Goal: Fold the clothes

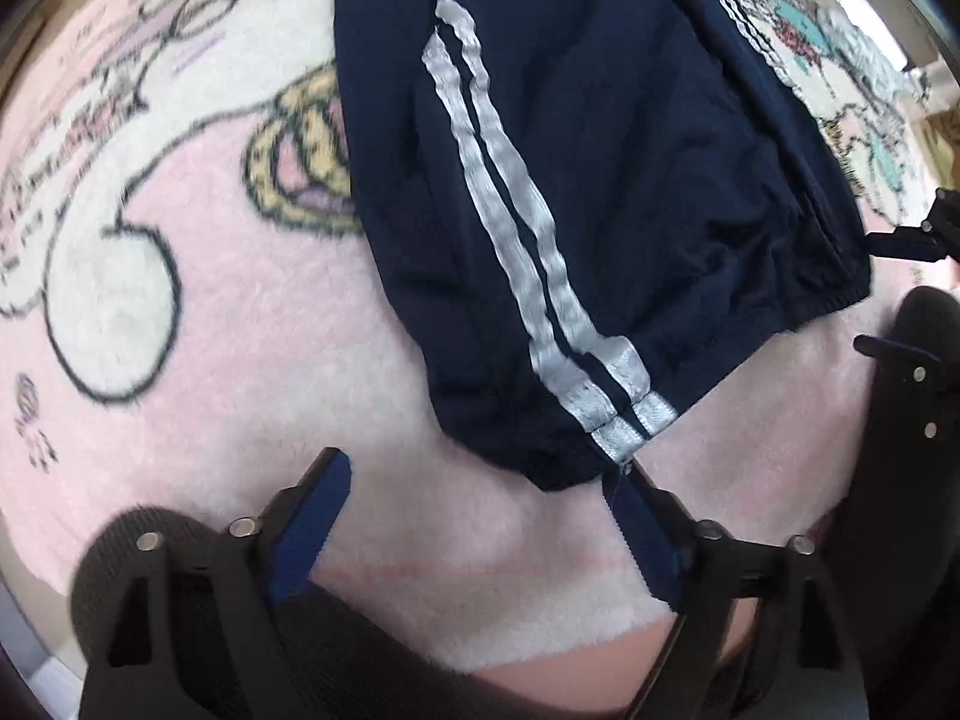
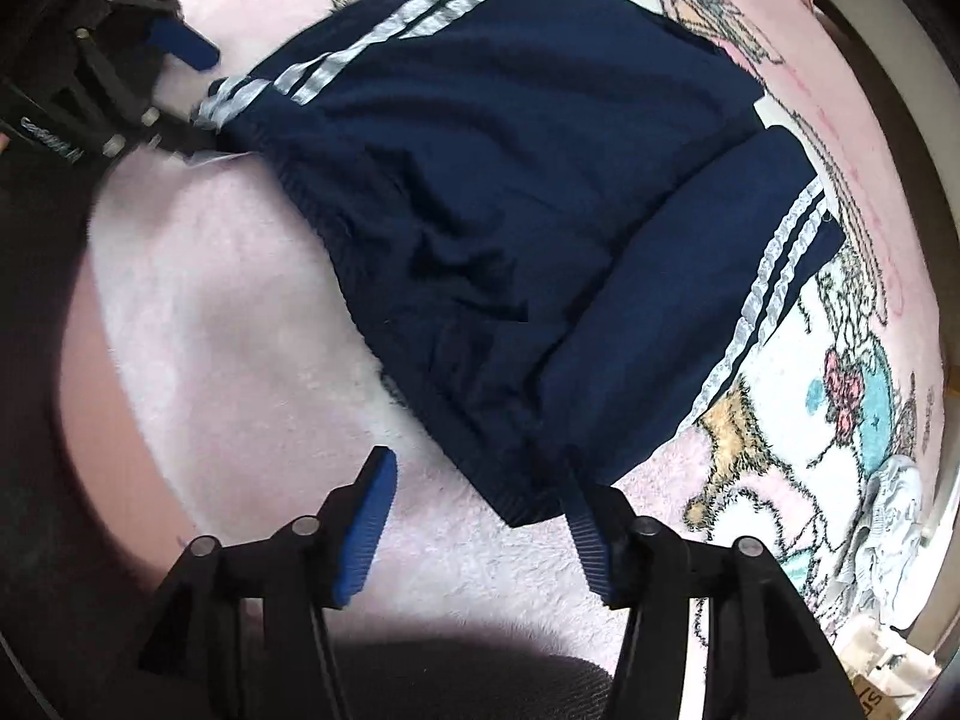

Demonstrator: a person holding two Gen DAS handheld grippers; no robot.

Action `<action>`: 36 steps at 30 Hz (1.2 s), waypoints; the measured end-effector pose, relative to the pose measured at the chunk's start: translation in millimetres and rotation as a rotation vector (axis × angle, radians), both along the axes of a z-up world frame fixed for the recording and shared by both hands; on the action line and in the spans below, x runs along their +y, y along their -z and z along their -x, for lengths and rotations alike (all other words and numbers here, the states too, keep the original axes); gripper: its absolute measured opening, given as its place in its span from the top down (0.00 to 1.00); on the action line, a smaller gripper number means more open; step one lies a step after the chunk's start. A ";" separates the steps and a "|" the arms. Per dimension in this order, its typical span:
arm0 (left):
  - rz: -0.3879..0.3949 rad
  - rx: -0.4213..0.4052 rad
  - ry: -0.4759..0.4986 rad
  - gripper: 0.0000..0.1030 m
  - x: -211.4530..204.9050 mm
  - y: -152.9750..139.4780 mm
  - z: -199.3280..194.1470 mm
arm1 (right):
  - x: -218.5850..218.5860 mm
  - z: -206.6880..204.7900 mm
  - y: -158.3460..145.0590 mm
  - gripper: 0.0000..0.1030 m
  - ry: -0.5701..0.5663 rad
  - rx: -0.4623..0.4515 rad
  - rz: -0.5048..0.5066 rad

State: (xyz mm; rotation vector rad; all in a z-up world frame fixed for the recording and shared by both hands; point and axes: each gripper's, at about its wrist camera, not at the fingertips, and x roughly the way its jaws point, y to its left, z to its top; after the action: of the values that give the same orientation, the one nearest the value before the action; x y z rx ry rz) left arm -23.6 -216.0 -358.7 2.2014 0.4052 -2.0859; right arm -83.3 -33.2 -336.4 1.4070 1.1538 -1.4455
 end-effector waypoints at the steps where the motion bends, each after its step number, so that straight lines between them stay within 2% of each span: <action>1: -0.018 0.004 -0.023 0.16 -4.6 -1.0 -3.2 | 2.9 0.2 -1.7 0.41 -0.011 -0.008 0.002; 5: -0.074 0.049 -0.078 0.16 -18.0 -10.2 -9.8 | 15.0 3.4 -7.1 0.39 -0.027 -0.025 0.010; 13: -0.156 0.170 -0.135 0.16 -44.2 -32.1 0.9 | 34.0 26.3 -26.5 0.36 0.041 -0.010 0.091; 17: -0.119 0.239 -0.132 0.16 -62.7 -39.3 12.9 | 43.7 45.3 -39.9 0.30 0.068 0.003 0.168; 21: -0.175 0.309 -0.138 0.16 -76.4 -40.5 28.1 | 43.7 80.1 -46.1 0.29 0.271 -0.030 0.281; 23: -0.185 0.325 -0.148 0.16 -61.3 -36.3 22.0 | 50.1 90.4 -43.4 0.28 0.398 -0.078 0.332; 29: -0.249 0.372 -0.243 0.16 -68.9 -20.1 35.1 | 53.6 106.6 -37.4 0.28 0.697 -0.233 0.467; 32: -0.300 0.409 -0.312 0.16 -65.7 -14.4 29.2 | 41.0 112.0 -40.4 0.28 0.748 -0.303 0.506; 36: -0.365 0.443 -0.377 0.16 -64.2 -12.4 9.1 | 11.6 124.6 -51.6 0.28 0.721 -0.350 0.519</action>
State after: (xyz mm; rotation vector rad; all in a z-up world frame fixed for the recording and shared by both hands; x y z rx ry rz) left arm -32.7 -280.2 -346.3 1.6012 1.2144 -2.3969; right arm -208.0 -21.6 -284.8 1.6631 0.0060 -1.7063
